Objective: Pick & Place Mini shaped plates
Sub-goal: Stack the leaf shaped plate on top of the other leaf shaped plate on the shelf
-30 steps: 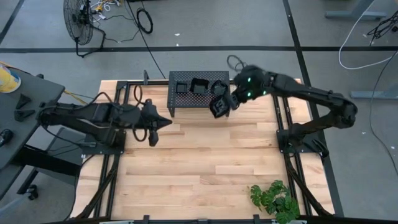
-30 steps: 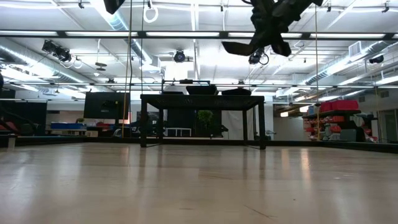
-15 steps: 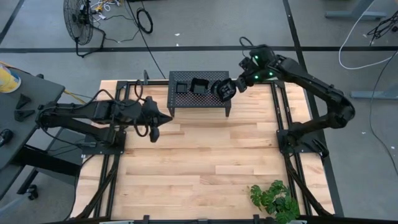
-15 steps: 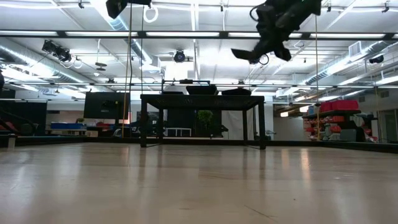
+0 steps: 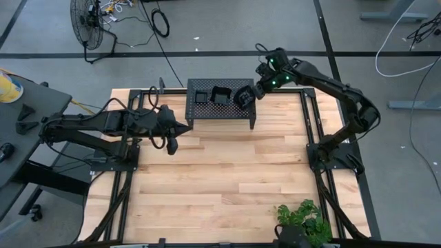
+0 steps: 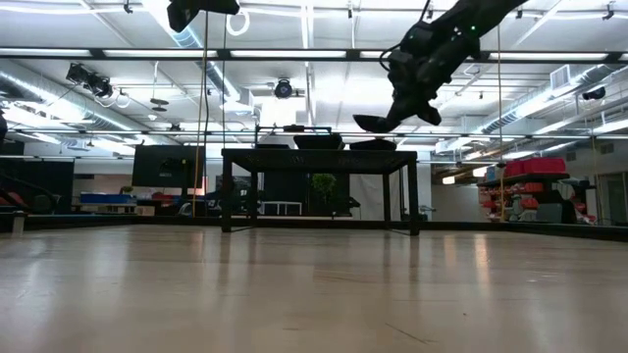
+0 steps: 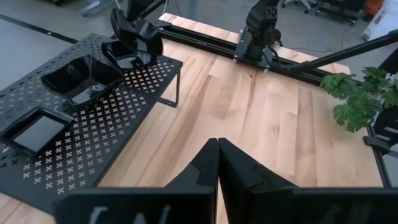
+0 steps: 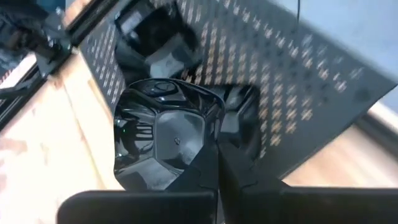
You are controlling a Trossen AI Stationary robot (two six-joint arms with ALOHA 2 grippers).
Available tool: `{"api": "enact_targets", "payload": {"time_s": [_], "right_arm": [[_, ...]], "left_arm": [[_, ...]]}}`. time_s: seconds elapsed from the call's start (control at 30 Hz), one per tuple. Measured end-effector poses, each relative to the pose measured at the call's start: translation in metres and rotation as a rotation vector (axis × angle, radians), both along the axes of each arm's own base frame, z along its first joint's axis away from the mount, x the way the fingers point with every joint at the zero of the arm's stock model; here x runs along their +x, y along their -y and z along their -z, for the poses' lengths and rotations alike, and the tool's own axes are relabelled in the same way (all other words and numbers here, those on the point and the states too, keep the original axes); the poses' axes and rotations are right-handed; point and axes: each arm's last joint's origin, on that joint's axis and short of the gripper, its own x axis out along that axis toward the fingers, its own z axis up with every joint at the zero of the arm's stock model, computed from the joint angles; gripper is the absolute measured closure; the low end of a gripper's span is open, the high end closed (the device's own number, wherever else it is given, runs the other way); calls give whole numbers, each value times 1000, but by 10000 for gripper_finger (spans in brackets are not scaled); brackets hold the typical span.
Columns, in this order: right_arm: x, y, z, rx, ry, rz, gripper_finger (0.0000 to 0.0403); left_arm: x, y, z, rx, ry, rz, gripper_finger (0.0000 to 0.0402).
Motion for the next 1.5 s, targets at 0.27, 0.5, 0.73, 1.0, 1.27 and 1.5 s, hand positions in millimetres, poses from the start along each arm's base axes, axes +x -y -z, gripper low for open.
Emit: {"api": "enact_targets", "payload": {"time_s": [0.27, 0.5, 0.73, 1.0, 1.27, 1.5], "right_arm": [[-8, 11, -2, -74, 13, -13, 403], [-10, 13, -2, -53, 35, -31, 403], [-5, 18, 7, -22, 22, -17, 403], [-2, 22, 13, -13, 13, -15, 403], [-3, 23, 14, -43, -17, 10, 381], [-3, 23, 14, -46, -17, 13, 363]], "left_arm": [[0, 0, 0, -15, 4, -17, 390], [0, 0, 1, -14, -9, -17, 390], [-1, 0, 2, -13, -19, -17, 390], [-1, 0, 2, -14, -19, -18, 390], [-1, 0, 2, -14, -21, -18, 390], [-1, 0, 3, -14, -32, -18, 390]]}}
